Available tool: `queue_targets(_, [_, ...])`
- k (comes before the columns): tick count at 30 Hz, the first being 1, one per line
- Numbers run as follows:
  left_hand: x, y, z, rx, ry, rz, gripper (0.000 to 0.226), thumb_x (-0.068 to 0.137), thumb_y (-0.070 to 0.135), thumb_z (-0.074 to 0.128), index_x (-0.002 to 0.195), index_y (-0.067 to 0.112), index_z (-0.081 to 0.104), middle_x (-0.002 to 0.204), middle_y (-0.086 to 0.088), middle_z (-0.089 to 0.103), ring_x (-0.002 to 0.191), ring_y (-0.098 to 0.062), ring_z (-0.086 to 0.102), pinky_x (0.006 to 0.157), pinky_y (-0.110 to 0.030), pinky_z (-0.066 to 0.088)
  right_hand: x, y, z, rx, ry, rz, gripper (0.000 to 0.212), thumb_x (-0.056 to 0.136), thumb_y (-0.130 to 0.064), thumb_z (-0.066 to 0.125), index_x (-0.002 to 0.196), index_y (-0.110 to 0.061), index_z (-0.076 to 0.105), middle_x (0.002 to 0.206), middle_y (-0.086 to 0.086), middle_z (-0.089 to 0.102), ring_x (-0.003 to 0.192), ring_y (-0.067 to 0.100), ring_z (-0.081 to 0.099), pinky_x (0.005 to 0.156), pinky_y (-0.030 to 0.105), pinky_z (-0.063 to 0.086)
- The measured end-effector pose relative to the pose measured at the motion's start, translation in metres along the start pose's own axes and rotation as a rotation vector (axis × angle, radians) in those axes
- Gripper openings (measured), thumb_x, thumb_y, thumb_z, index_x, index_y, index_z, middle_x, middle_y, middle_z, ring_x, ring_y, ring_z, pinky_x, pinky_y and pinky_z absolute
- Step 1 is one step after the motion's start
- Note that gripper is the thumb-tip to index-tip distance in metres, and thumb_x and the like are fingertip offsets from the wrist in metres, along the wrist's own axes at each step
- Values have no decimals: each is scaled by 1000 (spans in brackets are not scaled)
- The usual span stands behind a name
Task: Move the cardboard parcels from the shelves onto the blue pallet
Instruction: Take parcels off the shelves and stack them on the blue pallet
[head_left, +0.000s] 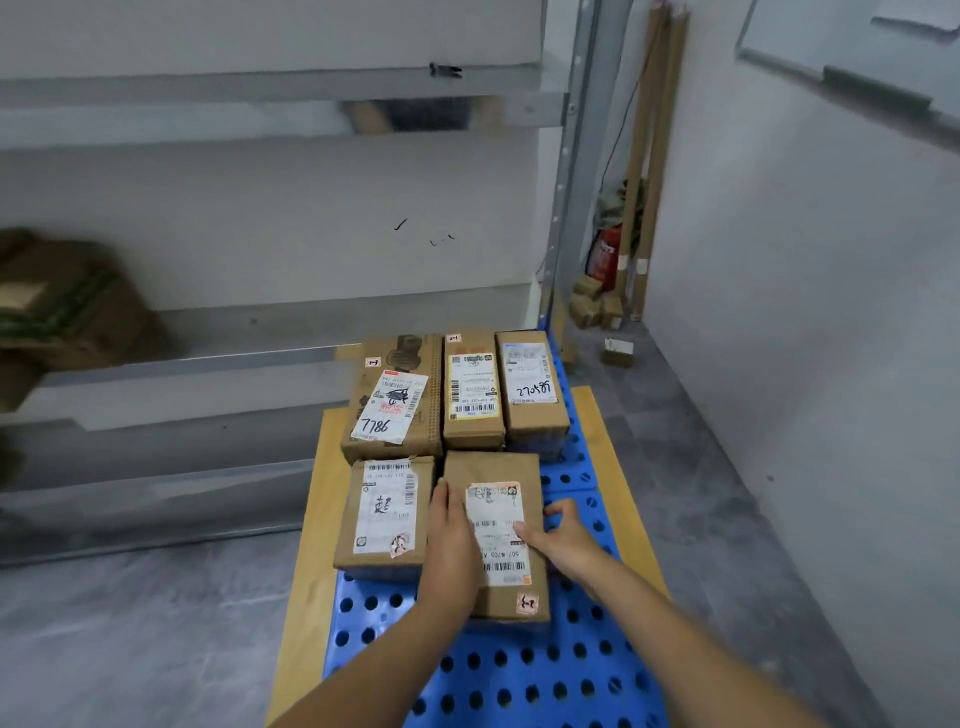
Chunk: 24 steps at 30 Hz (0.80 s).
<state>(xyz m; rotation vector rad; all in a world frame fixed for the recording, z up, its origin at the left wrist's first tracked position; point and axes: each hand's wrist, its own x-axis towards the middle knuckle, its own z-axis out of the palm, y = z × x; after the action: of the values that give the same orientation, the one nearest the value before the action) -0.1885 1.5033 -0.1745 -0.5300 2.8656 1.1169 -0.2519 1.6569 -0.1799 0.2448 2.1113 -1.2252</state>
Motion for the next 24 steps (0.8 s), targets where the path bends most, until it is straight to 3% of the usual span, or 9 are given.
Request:
queue_targets(7, [-1, 5, 6, 13, 32, -9, 69, 101, 13, 48, 157, 8, 8, 165, -7, 1, 153, -18, 1, 112, -15, 0, 8, -2, -7, -47, -67, -34, 55, 88, -45, 64, 124, -19, 32, 123, 6, 58, 102, 20, 64, 89, 38, 54])
queue_targets(10, [-6, 12, 2, -36, 32, 19, 54, 105, 19, 37, 156, 9, 21, 165, -2, 9, 152, -13, 7, 114, -13, 4, 5, -17, -8, -205, 151, -125, 51, 91, -40, 61, 129, -15, 39, 131, 6, 44, 119, 23, 48, 92, 31, 43])
queue_targets(13, [-4, 19, -17, -62, 61, 47, 50, 106, 23, 36, 154, 11, 28, 163, 1, 19, 150, -12, 14, 116, -17, 9, -4, -53, -5, -278, 310, -351, 35, 92, -30, 57, 123, -17, 45, 129, 5, 38, 125, 23, 34, 97, 31, 34])
queue_targets(15, [1, 24, -45, -99, 97, 61, 46, 105, 19, 40, 150, 11, 37, 154, 1, 33, 143, -12, 28, 114, -19, 18, -13, -89, 3, -305, 266, -470, 30, 93, -27, 56, 120, -17, 49, 128, 4, 39, 126, 22, 33, 102, 32, 33])
queue_targets(18, [7, 20, -101, -118, 188, 85, 37, 101, 12, 45, 136, 7, 50, 138, -7, 51, 123, -17, 49, 98, -20, 32, -29, -152, 31, -337, 170, -643, 30, 93, -25, 56, 121, -14, 53, 127, 7, 45, 124, 23, 40, 103, 31, 33])
queue_targets(24, [-8, -35, -247, 70, 397, 7, 52, 104, 25, 45, 150, 4, 34, 154, -13, 38, 144, -25, 33, 115, -29, 21, -84, -270, 134, -369, 50, -916, 36, 95, -25, 56, 127, -9, 53, 130, 11, 51, 126, 24, 46, 108, 33, 33])
